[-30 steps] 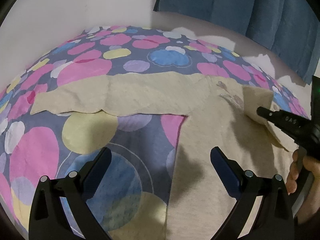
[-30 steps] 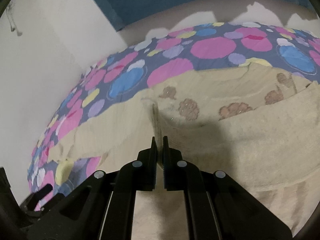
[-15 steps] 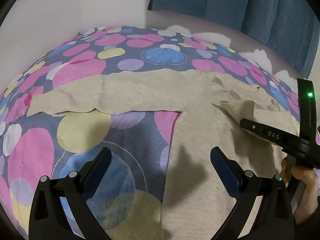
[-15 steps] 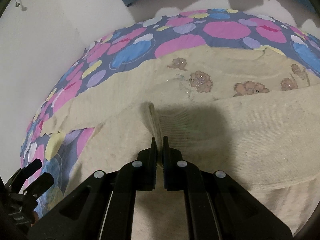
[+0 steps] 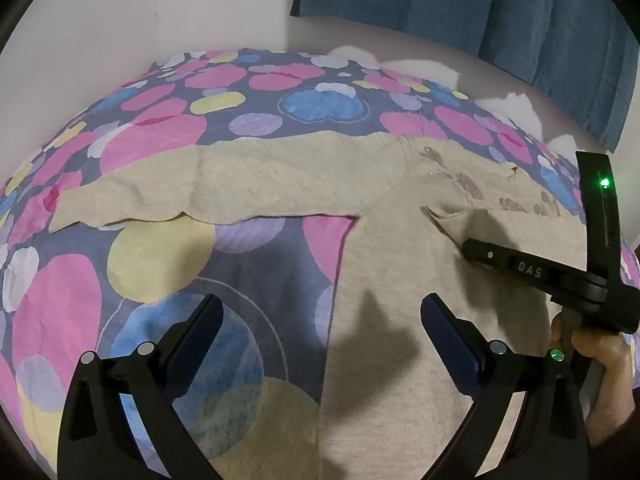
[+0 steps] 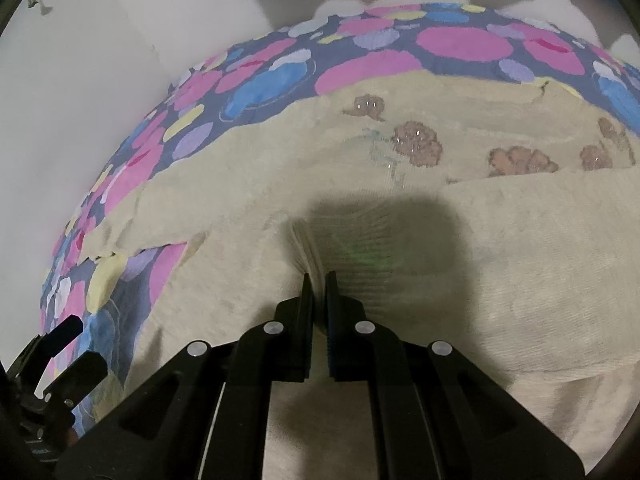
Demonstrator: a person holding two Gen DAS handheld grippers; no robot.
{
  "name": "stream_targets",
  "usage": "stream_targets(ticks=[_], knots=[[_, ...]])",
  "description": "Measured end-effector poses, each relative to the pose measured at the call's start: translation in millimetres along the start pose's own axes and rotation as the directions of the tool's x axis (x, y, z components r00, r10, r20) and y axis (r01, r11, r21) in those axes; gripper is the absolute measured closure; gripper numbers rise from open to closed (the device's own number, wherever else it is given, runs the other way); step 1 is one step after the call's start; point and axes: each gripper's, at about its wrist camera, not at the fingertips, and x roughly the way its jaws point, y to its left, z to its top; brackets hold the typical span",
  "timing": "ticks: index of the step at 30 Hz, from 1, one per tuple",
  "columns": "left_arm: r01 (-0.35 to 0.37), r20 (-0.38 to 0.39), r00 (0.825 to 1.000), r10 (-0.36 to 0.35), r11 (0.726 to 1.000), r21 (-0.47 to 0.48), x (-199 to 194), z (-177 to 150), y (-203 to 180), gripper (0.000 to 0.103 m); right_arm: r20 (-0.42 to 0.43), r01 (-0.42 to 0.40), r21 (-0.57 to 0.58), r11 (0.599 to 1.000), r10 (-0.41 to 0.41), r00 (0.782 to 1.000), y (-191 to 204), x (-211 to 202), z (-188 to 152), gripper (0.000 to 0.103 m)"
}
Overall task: Fold small clothes
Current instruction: 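Lift the sleeve across the sweater body and open the right tool, then move the left tool to the other sleeve cuff and grasp it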
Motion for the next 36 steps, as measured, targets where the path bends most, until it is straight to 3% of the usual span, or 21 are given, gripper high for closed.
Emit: stream_targets(ticks=[4, 9, 13, 18, 21, 26, 32, 35, 36], knots=[[0.000, -0.007, 1.000, 0.000, 1.000, 0.002, 2.7, -1.6, -0.6, 0.005, -0.016, -0.058, 0.025, 0.998, 0.058, 0.998, -0.8, -0.7, -0.3, 0.084], [0.004, -0.017, 1.000, -0.004, 1.000, 0.003, 5.5, -3.9, -0.7, 0.005, -0.042, -0.152, -0.017, 0.988, 0.151, 0.988, 10.4, -6.0, -7.4, 0.062], [0.006, -0.016, 1.000, -0.006, 1.000, 0.004, 5.7, -4.4, -0.7, 0.005, -0.048, -0.276, 0.027, 0.961, 0.277, 0.960, 5.0, -21.0, -10.6, 0.059], [0.027, -0.011, 1.000, -0.027, 0.999, -0.017, 7.0, -4.7, 4.4, 0.005, 0.074, -0.323, 0.081, 0.943, 0.318, 0.945, -29.7, -77.8, -14.2, 0.056], [0.038, -0.016, 0.999, -0.038, 0.998, -0.041, 8.1, -4.3, 10.7, 0.005, 0.197, -0.302, 0.113, 0.946, 0.277, 0.940, -74.9, -131.7, -24.4, 0.043], [0.024, -0.018, 1.000, -0.025, 0.999, -0.049, 8.9, -4.6, 17.1, 0.005, 0.363, -0.184, 0.236, 0.954, 0.089, 0.927, -174.2, -209.9, -57.9, 0.026], [0.012, -0.028, 1.000, -0.013, 0.998, -0.058, 11.4, -7.4, 24.4, 0.005, 0.451, -0.175, 0.500, 0.848, -0.082, 0.889, -288.8, -258.5, -120.9, 0.017], [0.006, -0.041, 0.999, -0.008, 0.998, -0.060, 12.8, -10.1, 28.9, 0.005, 0.426, -0.161, 0.584, 0.796, -0.131, 0.895, -324.0, -253.3, -143.1, 0.014], [0.009, -0.048, 0.999, -0.012, 0.998, -0.062, 13.0, -10.6, 31.7, 0.005, 0.440, -0.177, 0.569, 0.803, -0.116, 0.890, -328.6, -252.0, -146.3, 0.015]])
